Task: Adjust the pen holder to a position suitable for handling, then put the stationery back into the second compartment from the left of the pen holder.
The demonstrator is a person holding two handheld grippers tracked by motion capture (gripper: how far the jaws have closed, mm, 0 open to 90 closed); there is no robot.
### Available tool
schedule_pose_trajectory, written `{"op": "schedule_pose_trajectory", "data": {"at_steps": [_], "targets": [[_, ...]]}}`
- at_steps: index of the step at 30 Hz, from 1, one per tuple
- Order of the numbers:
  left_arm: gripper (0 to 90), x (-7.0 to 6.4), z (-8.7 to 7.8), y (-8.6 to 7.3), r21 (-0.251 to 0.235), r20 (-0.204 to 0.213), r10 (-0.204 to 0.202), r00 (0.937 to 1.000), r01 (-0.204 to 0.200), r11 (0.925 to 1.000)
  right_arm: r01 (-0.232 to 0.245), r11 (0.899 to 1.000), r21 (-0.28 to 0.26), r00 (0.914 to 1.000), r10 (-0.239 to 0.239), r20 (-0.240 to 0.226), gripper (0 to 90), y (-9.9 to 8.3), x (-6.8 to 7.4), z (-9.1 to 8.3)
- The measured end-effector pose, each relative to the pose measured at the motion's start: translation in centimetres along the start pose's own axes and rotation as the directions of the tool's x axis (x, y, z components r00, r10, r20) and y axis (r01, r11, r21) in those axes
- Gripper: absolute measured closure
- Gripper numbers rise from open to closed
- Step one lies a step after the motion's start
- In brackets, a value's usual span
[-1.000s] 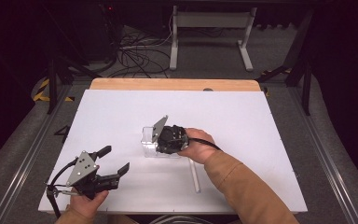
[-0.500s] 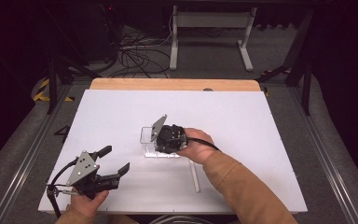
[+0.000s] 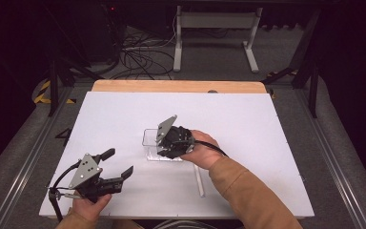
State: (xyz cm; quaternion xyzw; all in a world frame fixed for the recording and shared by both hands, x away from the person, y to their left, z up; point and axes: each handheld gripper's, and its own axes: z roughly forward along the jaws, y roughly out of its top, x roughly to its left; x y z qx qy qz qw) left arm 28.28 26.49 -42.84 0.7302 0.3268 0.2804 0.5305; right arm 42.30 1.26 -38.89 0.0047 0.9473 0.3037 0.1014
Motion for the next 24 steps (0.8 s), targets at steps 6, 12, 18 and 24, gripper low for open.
{"op": "schedule_pose_trajectory", "data": {"at_steps": [6, 12, 18, 24], "targets": [[16.8, 0.6, -0.5, -0.1, 0.001, -0.016, -0.001, 0.9999, 0.001, 1.0000, -0.066, 0.985, -0.158, 0.9968, 0.072, 0.035, 39.7, -0.3, 0.3, -3.5], [16.8, 0.8, -0.4, -0.1, -0.005, -0.016, -0.004, 0.9999, 0.004, 1.0000, -0.076, 0.973, -0.219, 0.9931, 0.093, 0.071, 29.3, -0.5, 0.6, -5.1], [16.8, 0.8, -0.6, -0.2, -0.006, -0.015, -0.003, 0.9999, 0.003, 1.0000, -0.101, 0.957, -0.272, 0.9817, 0.140, 0.128, 14.5, -0.8, 1.1, -6.2], [16.9, 0.9, -0.6, -0.2, -0.007, -0.021, -0.011, 0.9997, 0.011, 0.9999, -0.162, 0.936, -0.313, 0.9683, 0.212, 0.132, 14.6, -1.4, 1.0, -7.2]]}}
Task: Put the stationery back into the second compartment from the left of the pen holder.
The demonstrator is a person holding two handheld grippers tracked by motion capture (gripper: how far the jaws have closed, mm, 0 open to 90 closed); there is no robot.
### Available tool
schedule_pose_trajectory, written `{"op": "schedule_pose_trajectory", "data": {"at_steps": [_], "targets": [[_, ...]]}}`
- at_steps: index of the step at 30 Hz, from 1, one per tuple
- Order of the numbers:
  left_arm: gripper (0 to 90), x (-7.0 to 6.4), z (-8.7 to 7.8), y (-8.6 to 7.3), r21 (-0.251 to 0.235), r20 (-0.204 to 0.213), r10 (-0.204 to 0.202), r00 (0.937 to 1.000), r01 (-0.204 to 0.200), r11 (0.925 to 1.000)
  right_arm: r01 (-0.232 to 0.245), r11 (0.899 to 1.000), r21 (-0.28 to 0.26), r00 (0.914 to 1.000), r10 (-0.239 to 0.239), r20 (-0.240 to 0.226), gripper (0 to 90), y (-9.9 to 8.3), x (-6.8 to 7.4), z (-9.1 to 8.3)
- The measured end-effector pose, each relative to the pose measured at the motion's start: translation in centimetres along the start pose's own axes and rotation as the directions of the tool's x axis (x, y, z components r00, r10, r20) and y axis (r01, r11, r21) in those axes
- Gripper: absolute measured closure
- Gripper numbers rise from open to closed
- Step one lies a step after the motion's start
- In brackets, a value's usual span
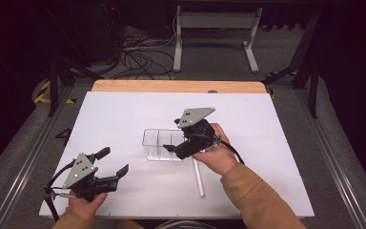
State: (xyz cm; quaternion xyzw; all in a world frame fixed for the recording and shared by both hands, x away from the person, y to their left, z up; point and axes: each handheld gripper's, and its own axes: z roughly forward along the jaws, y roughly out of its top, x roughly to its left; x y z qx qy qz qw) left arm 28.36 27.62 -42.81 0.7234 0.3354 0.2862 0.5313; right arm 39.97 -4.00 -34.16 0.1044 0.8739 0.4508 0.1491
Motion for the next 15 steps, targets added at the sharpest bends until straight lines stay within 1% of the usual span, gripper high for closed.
{"op": "schedule_pose_trajectory", "data": {"at_steps": [2, 3, 6, 8, 10, 12, 13, 15], "targets": [[16.8, 0.0, 0.1, -0.1, 0.002, -0.003, 0.006, 1.0000, -0.006, 1.0000, -0.009, 1.000, -0.020, 1.0000, 0.009, -0.003, 11.6, -0.1, -0.1, -0.4], [16.8, 0.0, 0.0, -0.2, 0.005, -0.002, -0.002, 1.0000, 0.002, 1.0000, -0.013, 0.999, -0.029, 0.9999, 0.012, -0.006, 10.5, -0.2, -0.2, -0.5], [16.8, 0.0, -0.1, -0.1, 0.001, -0.002, 0.007, 1.0000, -0.007, 1.0000, -0.013, 0.999, -0.047, 0.9998, 0.013, -0.017, 8.8, -0.3, -0.2, -0.9], [16.9, 0.0, -0.1, -0.2, 0.005, 0.001, 0.001, 1.0000, -0.001, 1.0000, -0.009, 0.998, -0.063, 0.9998, 0.008, -0.017, 8.2, -0.4, 0.1, -1.3], [16.8, -0.1, -0.1, -0.3, 0.002, 0.001, -0.011, 0.9999, 0.011, 0.9999, -0.001, 0.996, -0.092, 0.9999, 0.000, -0.015, 7.1, -0.5, 0.4, -1.8], [16.8, 0.0, -0.1, -0.2, -0.002, 0.000, -0.010, 0.9999, 0.010, 0.9999, 0.000, 0.993, -0.121, 0.9998, -0.002, -0.018, 6.4, -0.6, 0.6, -2.3], [16.8, 0.0, -0.1, -0.2, -0.002, -0.001, -0.004, 1.0000, 0.004, 1.0000, -0.003, 0.991, -0.130, 0.9998, 0.000, -0.022, 6.4, -0.7, 0.6, -2.5], [16.8, -0.1, -0.1, -0.2, 0.002, 0.003, -0.012, 0.9999, 0.012, 0.9999, -0.005, 0.991, -0.137, 0.9997, 0.001, -0.026, 6.5, -0.9, 0.5, -2.8]]}}
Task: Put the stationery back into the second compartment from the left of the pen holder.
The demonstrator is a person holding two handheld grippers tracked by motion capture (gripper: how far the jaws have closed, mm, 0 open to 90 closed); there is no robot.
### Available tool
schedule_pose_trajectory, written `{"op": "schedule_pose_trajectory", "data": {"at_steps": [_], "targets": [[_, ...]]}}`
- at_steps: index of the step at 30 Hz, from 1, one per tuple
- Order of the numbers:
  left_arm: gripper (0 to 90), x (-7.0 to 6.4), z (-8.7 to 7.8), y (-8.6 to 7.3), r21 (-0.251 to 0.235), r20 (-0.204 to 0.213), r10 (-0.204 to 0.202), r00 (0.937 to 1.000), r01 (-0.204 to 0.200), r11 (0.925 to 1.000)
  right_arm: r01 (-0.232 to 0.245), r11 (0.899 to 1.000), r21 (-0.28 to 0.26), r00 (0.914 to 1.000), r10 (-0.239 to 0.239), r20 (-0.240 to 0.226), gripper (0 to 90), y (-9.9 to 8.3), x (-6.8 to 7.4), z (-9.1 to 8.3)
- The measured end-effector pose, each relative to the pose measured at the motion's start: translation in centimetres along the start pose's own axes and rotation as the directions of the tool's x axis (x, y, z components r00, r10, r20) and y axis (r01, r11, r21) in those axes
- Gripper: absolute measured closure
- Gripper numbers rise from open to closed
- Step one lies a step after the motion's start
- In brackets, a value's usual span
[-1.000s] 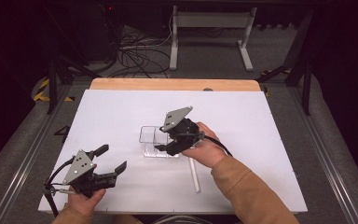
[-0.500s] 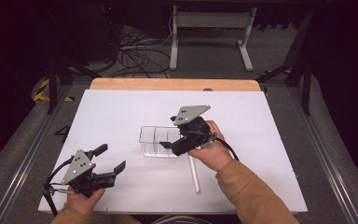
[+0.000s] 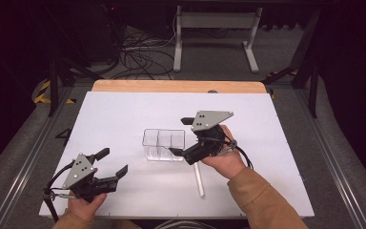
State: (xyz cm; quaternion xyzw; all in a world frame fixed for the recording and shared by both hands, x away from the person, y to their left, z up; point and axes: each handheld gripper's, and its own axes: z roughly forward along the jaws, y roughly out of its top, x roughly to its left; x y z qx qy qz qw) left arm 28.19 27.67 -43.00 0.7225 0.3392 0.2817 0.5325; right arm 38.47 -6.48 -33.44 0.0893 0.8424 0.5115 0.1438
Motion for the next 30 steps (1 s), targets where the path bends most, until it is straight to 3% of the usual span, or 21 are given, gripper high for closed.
{"op": "schedule_pose_trajectory", "data": {"at_steps": [6, 9, 13, 19, 21, 26, 30], "targets": [[16.8, 0.0, 0.0, 0.0, -0.002, 0.000, 0.010, 1.0000, -0.010, 0.9999, -0.029, 0.999, -0.020, 0.9996, 0.029, -0.003, 5.5, -0.5, -0.5, -0.7], [16.8, 0.0, 0.1, 0.0, -0.002, -0.001, 0.008, 1.0000, -0.008, 1.0000, -0.020, 0.999, -0.026, 0.9997, 0.020, 0.012, 5.9, -0.8, -0.3, -0.9], [16.8, 0.0, 0.0, 0.0, 0.000, 0.001, 0.011, 0.9999, -0.011, 0.9999, -0.054, 0.997, -0.057, 0.9985, 0.054, 0.012, 6.0, -1.4, -0.2, -1.2], [16.9, 0.0, 0.1, 0.0, 0.000, 0.000, 0.013, 0.9999, -0.013, 0.9999, -0.076, 0.996, -0.053, 0.9965, 0.077, 0.031, 11.8, -2.0, -0.1, -2.4], [16.9, 0.0, 0.1, 0.0, 0.004, -0.001, 0.014, 0.9999, -0.014, 0.9999, -0.103, 0.994, -0.043, 0.9943, 0.104, 0.024, 11.7, -2.2, -0.1, -2.8], [17.0, 0.0, 0.0, 0.0, 0.001, -0.002, 0.018, 0.9998, -0.018, 0.9998, -0.097, 0.994, -0.057, 0.9905, 0.102, 0.092, 13.3, -3.1, 0.5, -3.9], [17.1, -0.1, 0.0, 0.0, 0.003, -0.002, 0.019, 0.9998, -0.019, 0.9998, -0.123, 0.989, -0.078, 0.9900, 0.128, 0.060, 13.0, -3.8, 0.5, -4.5]]}}
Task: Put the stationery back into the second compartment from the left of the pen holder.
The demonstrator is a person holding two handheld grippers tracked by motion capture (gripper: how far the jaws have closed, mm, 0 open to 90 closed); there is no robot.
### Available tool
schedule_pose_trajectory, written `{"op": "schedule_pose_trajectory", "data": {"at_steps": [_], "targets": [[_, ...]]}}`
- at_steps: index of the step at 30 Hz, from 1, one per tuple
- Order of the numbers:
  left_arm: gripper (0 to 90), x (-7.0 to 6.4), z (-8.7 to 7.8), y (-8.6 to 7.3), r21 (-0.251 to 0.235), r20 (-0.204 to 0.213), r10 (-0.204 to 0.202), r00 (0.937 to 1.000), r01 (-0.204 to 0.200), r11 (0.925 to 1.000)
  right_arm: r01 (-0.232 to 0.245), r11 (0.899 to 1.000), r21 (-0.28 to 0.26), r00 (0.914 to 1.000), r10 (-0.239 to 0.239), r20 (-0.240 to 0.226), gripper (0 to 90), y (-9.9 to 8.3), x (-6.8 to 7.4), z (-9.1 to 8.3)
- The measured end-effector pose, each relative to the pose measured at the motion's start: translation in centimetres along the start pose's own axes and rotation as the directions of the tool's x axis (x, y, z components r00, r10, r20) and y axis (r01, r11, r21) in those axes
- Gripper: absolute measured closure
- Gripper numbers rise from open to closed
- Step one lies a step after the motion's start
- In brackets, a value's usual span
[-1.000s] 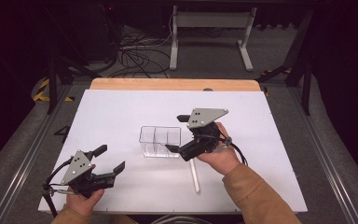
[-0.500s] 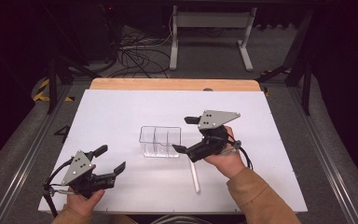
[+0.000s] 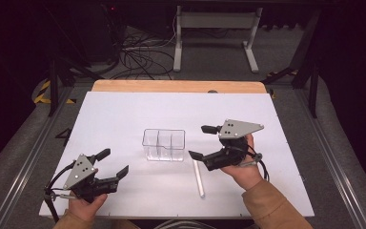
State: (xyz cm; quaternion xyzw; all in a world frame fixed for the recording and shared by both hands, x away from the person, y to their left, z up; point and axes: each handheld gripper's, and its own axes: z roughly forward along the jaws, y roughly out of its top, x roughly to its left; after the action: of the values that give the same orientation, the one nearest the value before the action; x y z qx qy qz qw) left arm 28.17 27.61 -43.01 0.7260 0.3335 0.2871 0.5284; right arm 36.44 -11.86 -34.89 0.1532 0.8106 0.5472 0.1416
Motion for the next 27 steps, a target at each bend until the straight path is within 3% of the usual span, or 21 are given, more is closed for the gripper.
{"op": "schedule_pose_trajectory", "data": {"at_steps": [6, 9, 12, 19, 21, 25, 27], "targets": [[17.1, 0.0, 0.0, 0.0, 0.000, -0.001, 0.001, 1.0000, -0.001, 1.0000, -0.032, 0.999, 0.022, 0.9993, 0.033, -0.018, 13.9, -0.5, -0.6, -0.8], [17.1, 0.0, 0.0, 0.0, 0.000, -0.001, -0.001, 1.0000, 0.001, 1.0000, -0.030, 0.998, 0.048, 0.9986, 0.032, -0.043, 21.1, -0.9, -0.7, -1.0], [17.1, 0.0, 0.0, 0.0, -0.003, -0.003, -0.001, 1.0000, 0.001, 1.0000, -0.016, 0.999, 0.050, 0.9997, 0.016, -0.017, 22.4, -1.2, -0.3, -1.0], [17.2, -0.1, 0.0, 0.0, -0.002, -0.001, -0.004, 1.0000, 0.004, 1.0000, -0.054, 0.995, 0.087, 0.9981, 0.056, -0.025, 15.6, -1.6, -0.2, -1.1], [17.2, -0.1, 0.0, 0.0, -0.002, -0.001, -0.006, 1.0000, 0.006, 1.0000, -0.091, 0.990, 0.107, 0.9955, 0.093, -0.017, 8.4, -1.7, -0.3, -1.0], [17.2, -0.2, 0.0, 0.0, 0.004, -0.001, -0.005, 1.0000, 0.005, 1.0000, -0.158, 0.981, 0.115, 0.9874, 0.157, 0.018, 5.8, -2.0, -0.5, -1.3], [17.3, -0.1, 0.0, -0.1, 0.000, -0.003, -0.007, 1.0000, 0.007, 1.0000, -0.205, 0.968, 0.144, 0.9787, 0.205, 0.014, 5.8, -2.0, -1.0, -1.4]]}}
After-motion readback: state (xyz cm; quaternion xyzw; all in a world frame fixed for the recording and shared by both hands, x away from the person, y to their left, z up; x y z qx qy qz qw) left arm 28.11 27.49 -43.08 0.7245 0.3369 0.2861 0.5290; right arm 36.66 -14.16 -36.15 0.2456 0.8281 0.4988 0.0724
